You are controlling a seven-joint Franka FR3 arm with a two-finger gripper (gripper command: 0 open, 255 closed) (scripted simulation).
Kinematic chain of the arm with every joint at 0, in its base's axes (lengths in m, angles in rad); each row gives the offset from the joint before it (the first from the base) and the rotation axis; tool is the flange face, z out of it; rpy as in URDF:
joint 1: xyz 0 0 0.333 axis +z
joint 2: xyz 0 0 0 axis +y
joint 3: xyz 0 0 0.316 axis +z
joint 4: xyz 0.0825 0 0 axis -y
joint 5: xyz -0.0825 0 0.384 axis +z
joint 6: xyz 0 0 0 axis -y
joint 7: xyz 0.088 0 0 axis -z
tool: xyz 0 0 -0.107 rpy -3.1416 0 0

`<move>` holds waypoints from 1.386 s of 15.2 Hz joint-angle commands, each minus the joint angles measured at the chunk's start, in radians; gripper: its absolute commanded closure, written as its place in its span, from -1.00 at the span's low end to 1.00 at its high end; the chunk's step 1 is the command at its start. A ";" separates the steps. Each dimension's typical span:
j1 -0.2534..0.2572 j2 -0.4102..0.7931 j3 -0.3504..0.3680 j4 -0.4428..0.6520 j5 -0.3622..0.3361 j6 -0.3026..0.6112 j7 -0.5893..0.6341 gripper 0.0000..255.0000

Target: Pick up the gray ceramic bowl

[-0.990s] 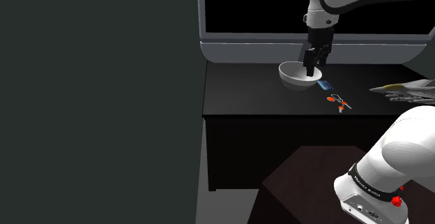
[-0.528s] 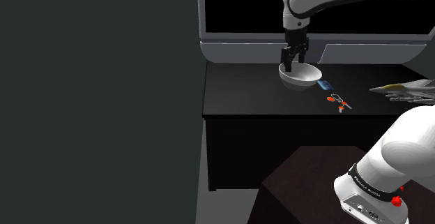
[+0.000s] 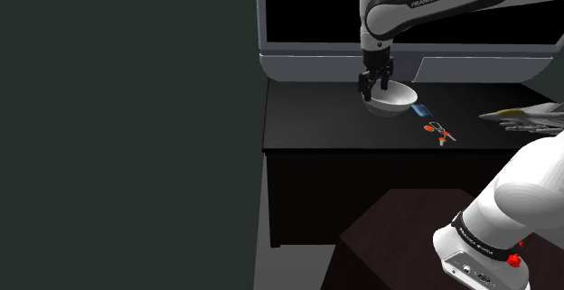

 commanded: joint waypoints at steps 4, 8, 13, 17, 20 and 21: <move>-0.001 0.010 -0.001 -0.008 -0.001 0.019 0.001 1.00; -0.001 0.010 -0.001 -0.008 -0.001 0.018 0.001 1.00; -0.001 0.005 -0.001 0.001 -0.001 0.005 -0.001 1.00; 0.000 -0.006 0.000 0.044 0.001 -0.049 -0.008 1.00; 0.000 -0.011 0.001 0.079 0.003 -0.089 -0.013 1.00; 0.000 -0.013 0.002 0.091 0.003 -0.102 -0.015 1.00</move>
